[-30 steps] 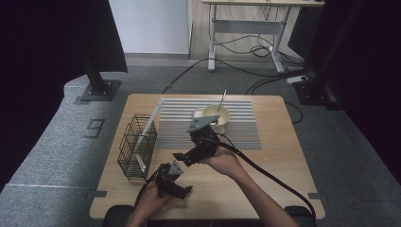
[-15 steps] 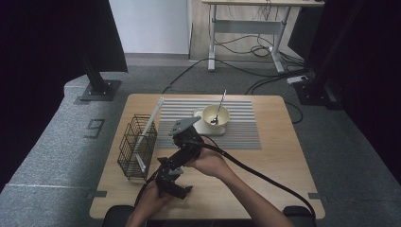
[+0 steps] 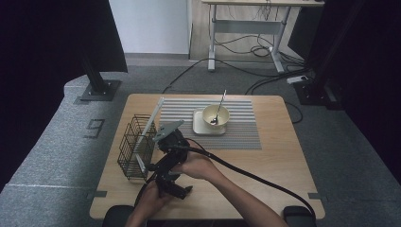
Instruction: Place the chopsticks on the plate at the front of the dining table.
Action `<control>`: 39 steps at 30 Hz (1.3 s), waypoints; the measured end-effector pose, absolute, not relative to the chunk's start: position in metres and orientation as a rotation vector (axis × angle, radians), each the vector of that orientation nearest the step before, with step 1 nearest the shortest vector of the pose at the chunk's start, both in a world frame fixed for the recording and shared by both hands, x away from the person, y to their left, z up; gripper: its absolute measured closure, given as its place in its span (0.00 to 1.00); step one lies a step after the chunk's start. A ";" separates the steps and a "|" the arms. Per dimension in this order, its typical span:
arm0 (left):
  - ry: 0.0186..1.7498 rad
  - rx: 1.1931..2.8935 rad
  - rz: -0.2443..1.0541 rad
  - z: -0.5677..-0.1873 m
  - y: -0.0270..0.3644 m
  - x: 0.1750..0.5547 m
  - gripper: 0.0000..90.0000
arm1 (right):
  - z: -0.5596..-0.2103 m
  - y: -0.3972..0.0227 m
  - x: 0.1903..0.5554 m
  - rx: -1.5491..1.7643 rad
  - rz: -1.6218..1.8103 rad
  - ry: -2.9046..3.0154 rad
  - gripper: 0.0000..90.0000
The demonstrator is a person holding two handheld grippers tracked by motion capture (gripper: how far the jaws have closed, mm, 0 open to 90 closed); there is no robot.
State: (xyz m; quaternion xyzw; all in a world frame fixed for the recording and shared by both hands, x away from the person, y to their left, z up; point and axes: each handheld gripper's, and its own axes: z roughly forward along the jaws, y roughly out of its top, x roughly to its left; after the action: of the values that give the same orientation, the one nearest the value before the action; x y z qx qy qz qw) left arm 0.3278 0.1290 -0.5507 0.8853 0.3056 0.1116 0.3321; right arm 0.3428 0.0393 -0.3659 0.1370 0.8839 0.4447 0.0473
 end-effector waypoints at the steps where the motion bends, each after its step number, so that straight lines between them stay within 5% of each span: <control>1: 0.799 2.313 0.292 -0.551 0.129 0.328 0.00 | -0.366 0.041 0.343 0.417 1.356 2.698 0.00; 39: 0.794 2.317 0.293 -0.551 0.129 0.328 0.00 | -0.375 0.042 0.382 0.577 1.259 2.582 0.04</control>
State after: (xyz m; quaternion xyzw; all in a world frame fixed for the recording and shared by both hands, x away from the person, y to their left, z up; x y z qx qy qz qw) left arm 0.3281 0.1293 -0.5506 0.8863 0.3038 0.1120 0.3312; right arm 0.3817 0.0419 -0.3747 0.1957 0.8764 0.4271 0.1055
